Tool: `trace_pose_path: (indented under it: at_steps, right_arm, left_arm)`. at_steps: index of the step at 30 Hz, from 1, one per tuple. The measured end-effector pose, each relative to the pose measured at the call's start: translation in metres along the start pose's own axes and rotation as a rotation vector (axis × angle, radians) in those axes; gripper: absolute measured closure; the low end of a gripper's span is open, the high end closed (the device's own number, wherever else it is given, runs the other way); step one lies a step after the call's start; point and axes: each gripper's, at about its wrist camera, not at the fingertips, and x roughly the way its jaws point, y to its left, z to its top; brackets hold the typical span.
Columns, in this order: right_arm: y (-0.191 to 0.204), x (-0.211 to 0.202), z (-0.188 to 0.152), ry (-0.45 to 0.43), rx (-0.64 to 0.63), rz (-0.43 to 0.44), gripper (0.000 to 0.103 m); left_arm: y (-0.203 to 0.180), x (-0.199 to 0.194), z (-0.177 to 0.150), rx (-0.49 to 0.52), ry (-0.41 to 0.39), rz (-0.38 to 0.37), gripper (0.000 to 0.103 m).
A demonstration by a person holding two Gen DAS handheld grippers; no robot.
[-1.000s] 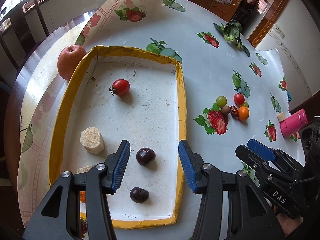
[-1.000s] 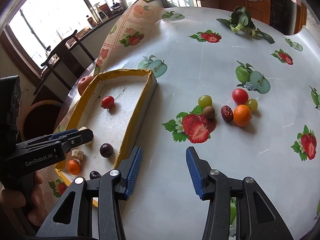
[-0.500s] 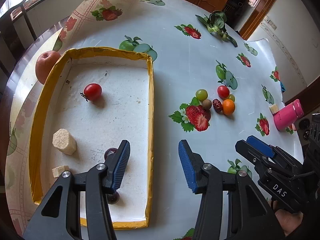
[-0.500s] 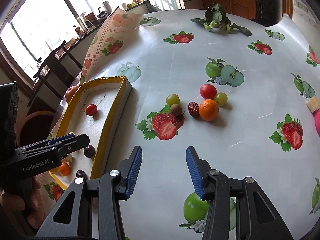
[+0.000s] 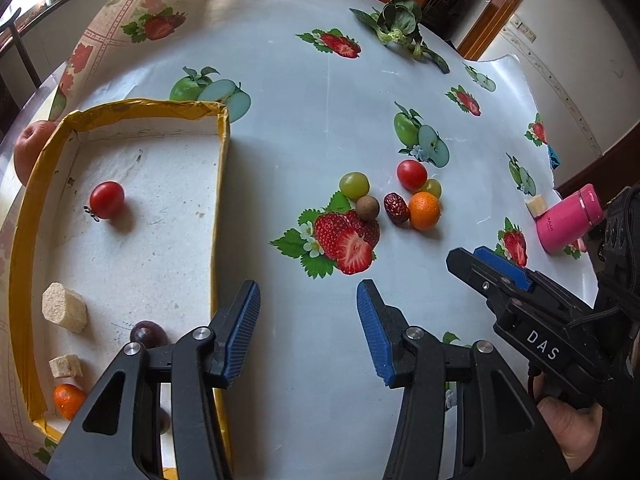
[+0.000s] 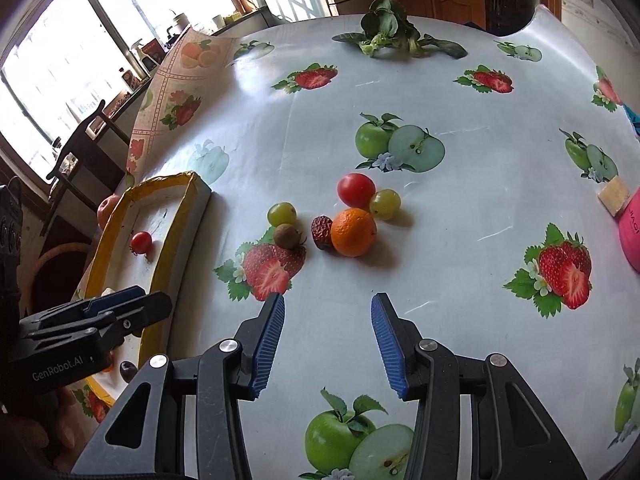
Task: Organize fruits
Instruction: 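Withdraw both grippers from the tray back toward the fruit pile, then grasp the small brown kiwi with the left gripper while the right gripper grasps the mandarin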
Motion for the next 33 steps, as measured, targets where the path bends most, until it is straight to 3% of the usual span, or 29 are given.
trace_pose_path:
  at_steps: [8, 16, 26, 28, 30, 33]
  right_arm:
    - [-0.011, 0.029, 0.035, -0.019, 0.027, 0.02, 0.057]
    - [-0.027, 0.059, 0.039, 0.011, 0.075, 0.05, 0.07]
    - [-0.046, 0.035, 0.022, -0.03, 0.098, 0.054, 0.072]
    - [-0.05, 0.033, 0.019, -0.024, 0.114, 0.055, 0.072]
    - [-0.053, 0.032, 0.016, -0.018, 0.122, 0.054, 0.072]
    - [-0.055, 0.029, 0.013, -0.014, 0.13, 0.053, 0.072]
  left_arm:
    - [-0.014, 0.029, 0.013, 0.0, 0.031, -0.014, 0.054]
    - [-0.022, 0.059, 0.032, -0.024, 0.049, -0.04, 0.054]
    - [-0.041, 0.081, 0.045, 0.002, 0.039, -0.05, 0.056]
    - [-0.042, 0.083, 0.047, 0.003, 0.03, -0.048, 0.064]
    - [-0.042, 0.084, 0.049, 0.01, 0.031, -0.047, 0.083]
    - [-0.039, 0.083, 0.048, 0.018, 0.032, -0.042, 0.085]
